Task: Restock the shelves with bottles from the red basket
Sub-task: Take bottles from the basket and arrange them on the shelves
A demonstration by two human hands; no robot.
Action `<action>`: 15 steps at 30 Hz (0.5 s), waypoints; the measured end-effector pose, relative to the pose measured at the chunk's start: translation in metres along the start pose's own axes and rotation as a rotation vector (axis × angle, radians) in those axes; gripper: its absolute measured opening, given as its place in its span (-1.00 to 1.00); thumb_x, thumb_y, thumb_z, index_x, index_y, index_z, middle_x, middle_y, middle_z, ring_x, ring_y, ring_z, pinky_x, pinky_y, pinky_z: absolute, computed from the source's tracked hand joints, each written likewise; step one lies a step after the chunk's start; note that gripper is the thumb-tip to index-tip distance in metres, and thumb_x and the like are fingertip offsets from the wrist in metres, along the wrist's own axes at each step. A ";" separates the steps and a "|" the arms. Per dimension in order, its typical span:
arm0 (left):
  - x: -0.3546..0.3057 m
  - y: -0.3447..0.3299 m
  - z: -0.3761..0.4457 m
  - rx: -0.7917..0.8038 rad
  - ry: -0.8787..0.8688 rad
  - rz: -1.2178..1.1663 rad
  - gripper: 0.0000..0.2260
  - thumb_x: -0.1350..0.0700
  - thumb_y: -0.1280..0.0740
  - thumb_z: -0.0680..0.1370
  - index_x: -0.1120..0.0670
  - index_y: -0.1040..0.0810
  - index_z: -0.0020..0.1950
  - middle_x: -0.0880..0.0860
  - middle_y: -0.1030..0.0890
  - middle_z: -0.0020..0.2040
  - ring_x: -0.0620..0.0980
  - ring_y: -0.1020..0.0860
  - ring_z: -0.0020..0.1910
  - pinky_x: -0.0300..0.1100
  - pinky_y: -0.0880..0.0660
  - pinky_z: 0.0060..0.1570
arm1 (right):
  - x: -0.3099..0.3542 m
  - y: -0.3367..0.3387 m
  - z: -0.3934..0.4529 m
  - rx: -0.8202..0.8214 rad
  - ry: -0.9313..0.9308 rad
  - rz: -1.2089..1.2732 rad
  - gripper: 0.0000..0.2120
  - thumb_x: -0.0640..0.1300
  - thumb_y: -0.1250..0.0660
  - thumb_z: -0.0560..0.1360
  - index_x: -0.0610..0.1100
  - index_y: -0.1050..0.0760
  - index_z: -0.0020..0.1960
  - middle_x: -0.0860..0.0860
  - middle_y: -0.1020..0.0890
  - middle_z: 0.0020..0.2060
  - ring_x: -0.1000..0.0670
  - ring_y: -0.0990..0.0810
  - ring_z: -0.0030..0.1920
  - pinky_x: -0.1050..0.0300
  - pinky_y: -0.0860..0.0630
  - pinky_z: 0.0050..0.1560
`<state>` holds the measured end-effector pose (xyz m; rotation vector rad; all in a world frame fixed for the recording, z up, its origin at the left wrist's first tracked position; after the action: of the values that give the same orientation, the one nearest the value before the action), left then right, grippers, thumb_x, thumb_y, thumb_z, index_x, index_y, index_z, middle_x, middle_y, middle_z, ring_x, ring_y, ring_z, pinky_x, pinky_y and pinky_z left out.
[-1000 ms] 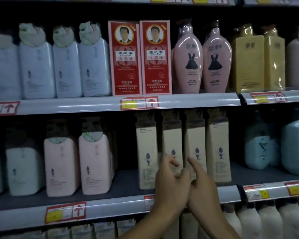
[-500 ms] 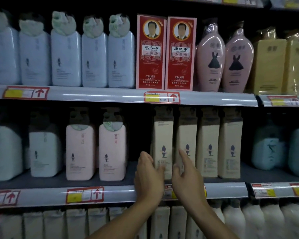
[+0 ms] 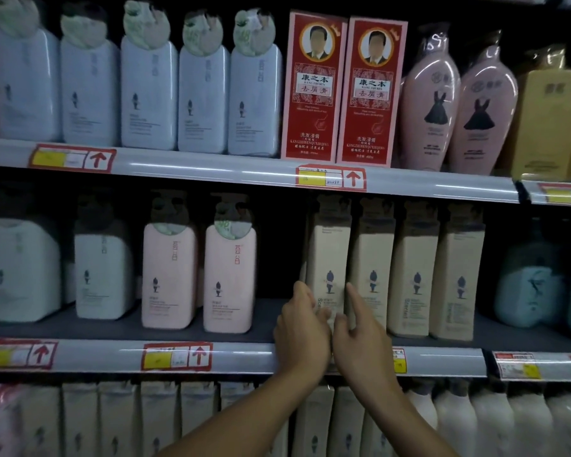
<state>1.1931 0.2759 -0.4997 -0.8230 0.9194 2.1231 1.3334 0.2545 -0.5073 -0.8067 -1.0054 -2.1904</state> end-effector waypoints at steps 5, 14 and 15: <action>-0.004 0.019 -0.009 0.073 -0.071 -0.057 -0.69 -0.07 -0.43 0.50 -0.13 -0.29 -0.01 -0.15 -0.53 -0.14 -0.16 -0.52 -0.20 -0.18 -0.45 -0.26 | 0.018 0.004 -0.012 -0.034 0.066 0.073 -0.51 -0.11 -0.16 0.64 0.11 -0.23 0.55 0.11 -0.40 0.49 -0.01 -0.52 0.33 0.00 -0.48 0.30; 0.055 0.145 -0.007 -0.077 -0.136 -0.023 -0.77 -0.04 -0.39 0.54 -0.15 -0.38 0.10 -0.16 -0.54 0.07 -0.11 -0.54 -0.05 -0.22 -0.46 -0.11 | 0.099 -0.039 -0.048 -0.068 0.223 0.197 -0.56 -0.07 -0.30 0.60 -0.01 -0.39 0.46 -0.05 -0.53 0.27 0.19 -0.54 -0.15 0.13 -0.46 -0.08; 0.069 0.161 -0.001 -0.115 -0.128 -0.013 -0.78 -0.02 -0.40 0.54 -0.15 -0.38 0.08 -0.15 -0.53 0.05 -0.10 -0.54 -0.05 -0.21 -0.47 -0.10 | 0.106 -0.052 -0.049 -0.054 0.221 0.192 -0.54 -0.09 -0.32 0.59 -0.04 -0.39 0.47 -0.04 -0.50 0.29 0.22 -0.53 -0.13 0.18 -0.44 -0.07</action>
<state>1.0296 0.2129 -0.4943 -0.7374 0.7289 2.2060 1.2145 0.2161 -0.4801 -0.6390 -0.7324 -2.0938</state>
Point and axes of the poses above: each hand's wrist, its own z-axis towards the middle knuckle, its own y-axis out of the back of the hand, x = y × z, the point moved 10 cm from there along z, towards the middle knuckle
